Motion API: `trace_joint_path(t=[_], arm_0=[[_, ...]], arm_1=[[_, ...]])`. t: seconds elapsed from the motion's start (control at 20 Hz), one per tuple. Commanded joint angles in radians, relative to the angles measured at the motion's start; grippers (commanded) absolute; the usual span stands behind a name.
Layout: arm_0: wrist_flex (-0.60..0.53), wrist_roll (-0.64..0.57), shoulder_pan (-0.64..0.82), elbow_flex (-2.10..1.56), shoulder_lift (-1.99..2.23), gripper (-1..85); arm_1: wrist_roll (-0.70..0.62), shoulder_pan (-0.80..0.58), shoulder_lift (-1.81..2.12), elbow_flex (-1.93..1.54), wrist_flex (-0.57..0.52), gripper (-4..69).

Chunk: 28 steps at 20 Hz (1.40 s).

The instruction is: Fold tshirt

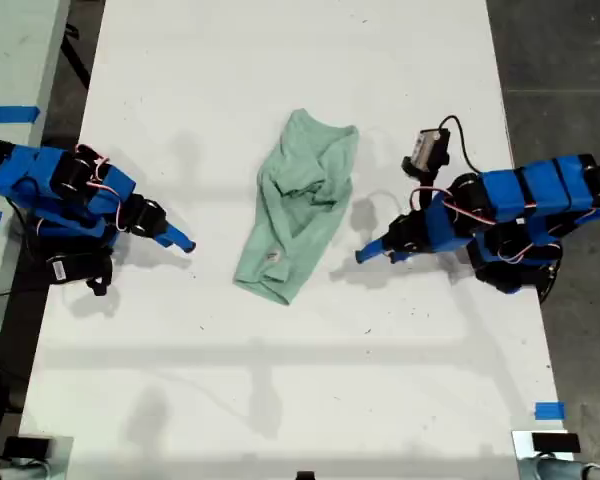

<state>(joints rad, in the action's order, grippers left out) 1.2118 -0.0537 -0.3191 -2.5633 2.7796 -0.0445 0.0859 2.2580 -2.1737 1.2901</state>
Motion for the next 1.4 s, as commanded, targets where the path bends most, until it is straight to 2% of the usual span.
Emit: trace_joint_path(t=[0.0, 0.15, 0.25, 0.3, 0.4, 0.5, 0.6, 0.75, 0.85, 1.0, 1.1, 1.15, 1.2, 1.3, 1.35], arm_0=[[0.002, 0.009, 0.003, 0.011, 0.006, 17.1], [0.009, -0.003, 0.025, 0.064, -0.092, 17.9], [0.097, -0.058, 0.061, 0.333, -0.448, 22.2], [0.104, -0.114, 0.084, 0.468, -0.594, 23.0], [0.028, -0.209, 0.133, 0.611, -0.762, 23.1], [0.014, -0.265, 0.175, 0.736, -0.937, 23.5], [-0.051, -0.299, 0.199, 0.815, -1.078, 24.1], [-0.064, -0.318, 0.218, 0.953, -1.301, 25.7], [-0.114, -0.319, 0.221, 1.015, -1.442, 26.9], [-0.120, -0.311, 0.230, 1.146, -1.675, 28.0], [-0.100, -0.295, 0.222, 1.239, -1.796, 23.8], [-0.075, -0.295, 0.213, 1.298, -1.844, 20.1], [-0.032, -0.282, 0.206, 1.361, -1.891, 14.0], [-0.018, -0.250, 0.187, 1.416, -1.922, 0.1], [-0.044, -0.258, 0.170, 1.428, -1.921, 0.1]], arm_1=[[0.012, 0.009, 0.037, 0.011, 0.017, 27.0], [-0.002, 0.009, -0.014, 0.041, -0.012, 26.9], [-0.040, -0.006, -0.199, 0.190, 0.003, 27.4], [-0.066, -0.012, -0.327, 0.311, 0.018, 27.8], [-0.130, -0.020, -0.577, 0.580, 0.044, 28.3], [-0.175, -0.025, -0.821, 0.857, 0.095, 28.5], [-0.204, -0.028, -1.015, 1.074, 0.130, 28.7], [-0.225, -0.034, -1.209, 1.276, 0.141, 28.5], [-0.230, -0.038, -1.287, 1.328, 0.120, 28.5], [-0.224, -0.040, -1.368, 1.338, 0.046, 28.5], [-0.218, -0.040, -1.433, 1.344, -0.015, 27.1], [-0.212, -0.040, -1.465, 1.347, -0.046, 25.4], [-0.207, -0.038, -1.494, 1.351, -0.074, 20.7], [-0.173, -0.031, -1.526, 1.355, -0.092, -1.8], [-0.170, -0.021, -1.528, 1.355, -0.092, -1.9]])
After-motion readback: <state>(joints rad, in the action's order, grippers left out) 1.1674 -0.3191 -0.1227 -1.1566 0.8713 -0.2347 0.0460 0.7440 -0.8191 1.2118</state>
